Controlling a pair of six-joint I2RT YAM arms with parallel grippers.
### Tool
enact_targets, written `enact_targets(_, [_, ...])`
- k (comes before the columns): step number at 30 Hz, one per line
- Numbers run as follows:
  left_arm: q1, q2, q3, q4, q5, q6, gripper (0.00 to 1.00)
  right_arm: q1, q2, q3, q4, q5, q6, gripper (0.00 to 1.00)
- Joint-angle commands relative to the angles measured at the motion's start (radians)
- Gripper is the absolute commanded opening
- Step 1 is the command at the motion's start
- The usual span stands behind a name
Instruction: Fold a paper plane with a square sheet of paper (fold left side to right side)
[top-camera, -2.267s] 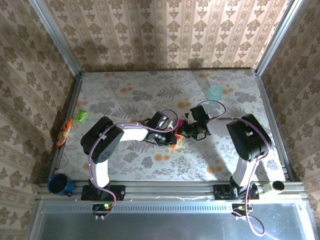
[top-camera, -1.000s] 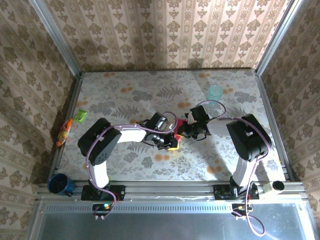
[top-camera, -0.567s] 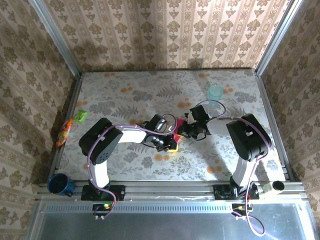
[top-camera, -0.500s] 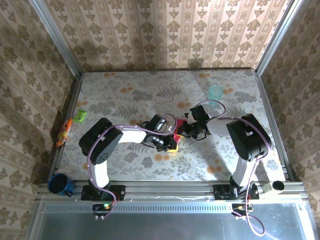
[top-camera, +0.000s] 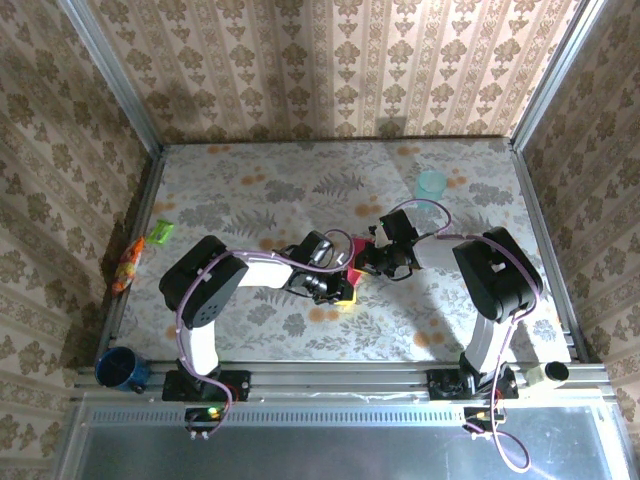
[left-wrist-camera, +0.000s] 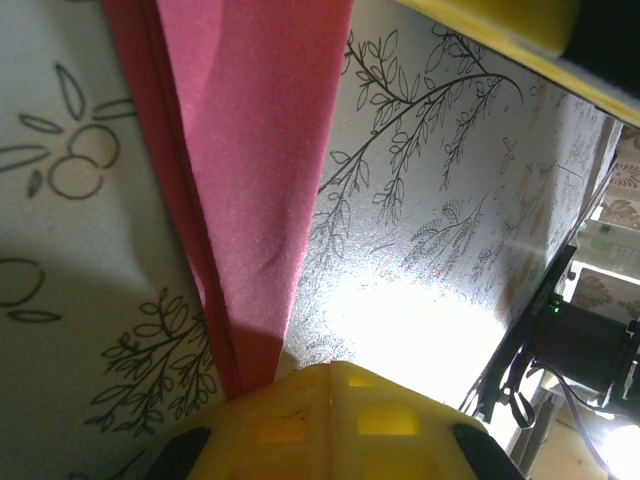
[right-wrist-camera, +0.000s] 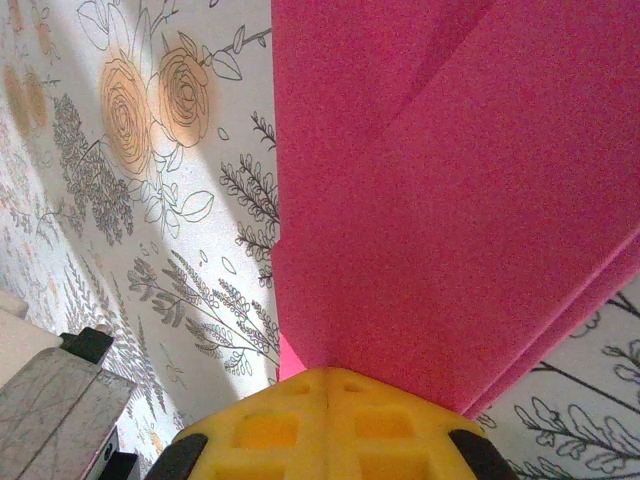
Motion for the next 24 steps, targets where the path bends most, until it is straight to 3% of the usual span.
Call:
enact_targets(1, [-0.013, -0.009, -0.036, -0.07, -0.033, 0.007, 0.0, 0.002, 0.062, -0.023, -0.156, 0.099, -0.023, 0.0])
enact_targets(10, [0.027, -0.118, 0.002, -0.081, -0.016, 0.003, 0.0, 0.003, 0.062, -0.018, -0.16, 0.099, -0.024, 0.0])
enact_targets(24, [0.037, 0.006, 0.12, -0.086, 0.021, 0.035, 0.0, 0.005, 0.08, -0.002, -0.169, 0.098, -0.024, 0.0])
